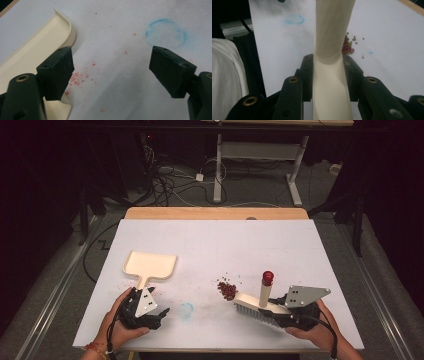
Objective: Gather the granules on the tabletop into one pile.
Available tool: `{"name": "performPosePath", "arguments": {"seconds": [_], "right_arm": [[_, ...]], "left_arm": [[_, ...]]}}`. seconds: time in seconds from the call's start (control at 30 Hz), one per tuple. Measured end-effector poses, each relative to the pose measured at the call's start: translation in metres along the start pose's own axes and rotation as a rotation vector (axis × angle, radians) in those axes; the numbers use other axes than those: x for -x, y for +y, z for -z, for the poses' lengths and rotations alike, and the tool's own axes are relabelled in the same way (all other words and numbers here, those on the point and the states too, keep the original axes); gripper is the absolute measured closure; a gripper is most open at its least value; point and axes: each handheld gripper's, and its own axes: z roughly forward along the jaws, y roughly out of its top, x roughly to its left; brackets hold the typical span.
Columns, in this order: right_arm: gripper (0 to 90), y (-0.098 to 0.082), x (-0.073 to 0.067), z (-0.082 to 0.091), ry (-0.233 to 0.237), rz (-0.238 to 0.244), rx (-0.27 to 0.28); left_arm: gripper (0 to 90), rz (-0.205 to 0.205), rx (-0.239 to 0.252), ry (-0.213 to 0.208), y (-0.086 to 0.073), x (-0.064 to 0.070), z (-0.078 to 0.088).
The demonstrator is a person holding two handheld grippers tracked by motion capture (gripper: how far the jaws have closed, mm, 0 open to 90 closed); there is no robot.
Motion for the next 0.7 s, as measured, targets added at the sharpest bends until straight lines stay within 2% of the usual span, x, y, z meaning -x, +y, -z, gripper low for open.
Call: {"name": "performPosePath", "arguments": {"seconds": [0.07, 0.17, 0.33, 0.4, 0.5, 0.7], "right_arm": [[67.3, -0.002, 0.002, -0.005, 0.003, -0.001, -0.013], [67.3, -0.002, 0.007, -0.014, -0.005, -0.023, -0.002], [67.4, 0.006, 0.014, -0.026, -0.034, -0.045, 0.025], [67.3, 0.01, 0.014, -0.03, -0.028, -0.044, 0.026], [67.3, 0.013, 0.013, -0.029, -0.011, -0.023, 0.028], [67.3, 0.011, 0.015, -0.01, -0.043, -0.032, 0.072]], "left_arm": [[19.0, 0.002, 0.002, -0.001, 0.0, 0.0, -0.001], [19.0, -0.003, -0.003, -0.005, 0.001, 0.0, -0.002], [19.0, -0.008, -0.007, -0.006, 0.001, 0.001, -0.002], [19.1, -0.01, -0.009, -0.005, 0.001, 0.001, -0.002], [19.1, -0.006, -0.007, -0.006, 0.0, 0.0, -0.001], [19.1, -0.003, -0.004, -0.002, -0.001, 0.001, 0.0]]}}
